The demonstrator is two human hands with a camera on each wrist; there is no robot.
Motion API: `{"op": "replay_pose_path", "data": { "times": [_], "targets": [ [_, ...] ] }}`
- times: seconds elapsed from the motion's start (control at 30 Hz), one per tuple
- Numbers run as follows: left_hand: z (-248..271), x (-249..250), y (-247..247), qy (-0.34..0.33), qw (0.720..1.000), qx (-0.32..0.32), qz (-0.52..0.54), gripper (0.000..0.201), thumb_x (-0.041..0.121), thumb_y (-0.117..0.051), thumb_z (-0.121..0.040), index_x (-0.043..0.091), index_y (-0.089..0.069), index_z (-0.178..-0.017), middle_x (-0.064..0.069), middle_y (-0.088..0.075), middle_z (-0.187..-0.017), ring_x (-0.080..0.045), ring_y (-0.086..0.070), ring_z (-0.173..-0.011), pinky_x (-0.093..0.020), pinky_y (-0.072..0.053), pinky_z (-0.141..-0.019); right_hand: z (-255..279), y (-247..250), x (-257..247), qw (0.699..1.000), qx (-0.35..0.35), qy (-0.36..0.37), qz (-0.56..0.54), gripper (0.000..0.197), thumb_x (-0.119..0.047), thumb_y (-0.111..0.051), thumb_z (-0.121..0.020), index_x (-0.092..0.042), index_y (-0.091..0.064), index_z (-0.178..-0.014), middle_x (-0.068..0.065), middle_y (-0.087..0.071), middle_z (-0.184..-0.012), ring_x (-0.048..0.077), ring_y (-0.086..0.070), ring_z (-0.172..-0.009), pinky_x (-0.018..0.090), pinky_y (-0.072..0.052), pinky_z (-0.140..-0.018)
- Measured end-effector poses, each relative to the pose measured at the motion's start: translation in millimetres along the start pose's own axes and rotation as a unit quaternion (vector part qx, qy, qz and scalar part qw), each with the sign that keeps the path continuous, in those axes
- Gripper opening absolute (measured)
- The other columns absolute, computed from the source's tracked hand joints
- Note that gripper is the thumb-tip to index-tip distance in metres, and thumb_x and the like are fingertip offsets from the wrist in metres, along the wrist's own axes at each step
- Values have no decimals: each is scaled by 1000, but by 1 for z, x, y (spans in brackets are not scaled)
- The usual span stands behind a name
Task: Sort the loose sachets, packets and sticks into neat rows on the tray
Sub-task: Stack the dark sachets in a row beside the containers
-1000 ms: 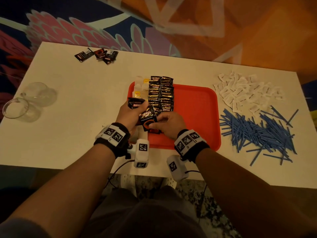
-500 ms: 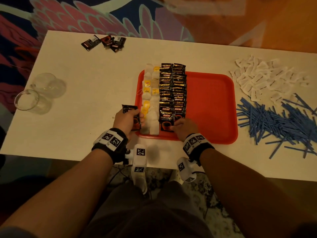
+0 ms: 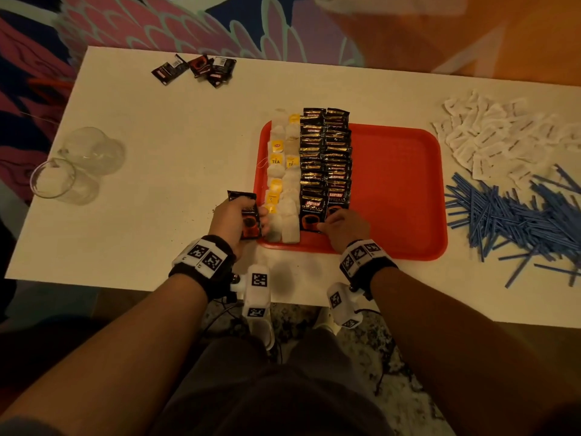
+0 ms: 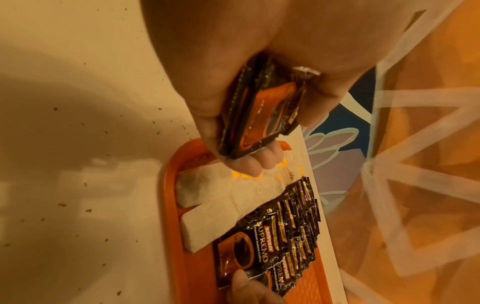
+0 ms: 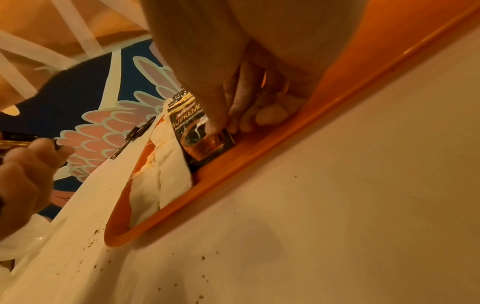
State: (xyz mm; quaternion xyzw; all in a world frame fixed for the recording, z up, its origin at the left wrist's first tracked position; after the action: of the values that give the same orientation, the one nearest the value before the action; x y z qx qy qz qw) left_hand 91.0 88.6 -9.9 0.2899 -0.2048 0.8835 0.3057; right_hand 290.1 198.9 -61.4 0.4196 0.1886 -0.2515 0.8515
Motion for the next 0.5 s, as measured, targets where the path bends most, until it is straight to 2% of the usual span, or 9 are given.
{"op": "replay_pose_path", "data": {
  "times": [0.07, 0.17, 0.23, 0.3, 0.37, 0.43, 0.5],
  "targets": [
    [-1, 0, -2, -4, 1000, 0, -11, 17, 10, -44, -99, 2, -59, -98, -12, -63, -79, -20, -59, -61, -30, -53, -55, 1, 3, 2, 1000, -1, -5, -13, 17, -35, -76, -83, -26, -62, -81, -6, -67, -98, 14, -62, -98, 35, -54, -89],
    [-5, 0, -6, -24, 998, 0, -62, 18, 8, -51, -99, -3, -64, -103, -15, -70, -88, -25, -67, -68, -36, -59, -61, 2, 8, 4, 1000, -2, -7, -12, 15, -36, -75, -82, -26, -64, -86, -5, -68, -102, 15, -62, -100, 35, -53, -91],
    [-6, 1, -8, -43, 994, 7, -101, 17, 11, -59, -96, 3, -67, -109, -12, -75, -96, -29, -73, -83, -44, -60, -78, 3, 14, 4, 1000, 8, 3, -16, 14, -35, -75, -82, -26, -65, -88, -6, -70, -95, 13, -63, -95, 31, -54, -86],
    [-8, 3, -12, -60, 989, 18, -133, 11, 16, -70, -91, 14, -72, -102, -9, -77, -98, -29, -73, -94, -50, -56, -91, 6, 21, -1, 999, 14, 30, -33, 12, -35, -73, -84, -27, -65, -87, -13, -66, -84, 11, -64, -90, 27, -52, -81],
    [-6, 6, -21, -73, 986, 18, -147, 12, 17, -76, -86, 19, -72, -97, -6, -77, -98, -26, -73, -95, -50, -55, -94, 12, 26, -13, 996, -2, 75, -52, 13, -39, -70, -86, -28, -63, -87, -15, -64, -85, 7, -62, -88, 26, -50, -80],
    [-3, 8, -35, -88, 986, 5, -141, 20, 15, -79, -83, 18, -73, -101, -5, -77, -99, -24, -73, -96, -49, -56, -93, 22, 26, -30, 987, -58, 110, -103, 17, -44, -68, -87, -27, -63, -86, -7, -69, -93, 7, -65, -87, 26, -53, -75],
    [4, 9, -51, -103, 985, -14, -137, 27, 13, -80, -81, 15, -72, -107, -5, -77, -99, -24, -73, -95, -46, -58, -88, 34, 26, -46, 974, -116, 120, -151, 18, -40, -71, -87, -24, -65, -86, 0, -72, -95, 10, -67, -81, 27, -54, -67]
  ]
}}
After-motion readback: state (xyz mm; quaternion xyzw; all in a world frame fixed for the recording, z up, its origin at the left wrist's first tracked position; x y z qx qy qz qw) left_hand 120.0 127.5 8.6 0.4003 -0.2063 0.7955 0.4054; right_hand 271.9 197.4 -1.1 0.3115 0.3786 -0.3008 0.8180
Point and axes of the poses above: each hand's wrist, its own z-axis away from the middle knuckle, its own y-axis out of the back of the hand, x = y × z, the point moved 6 cm from there along -z, towards the middle knuckle
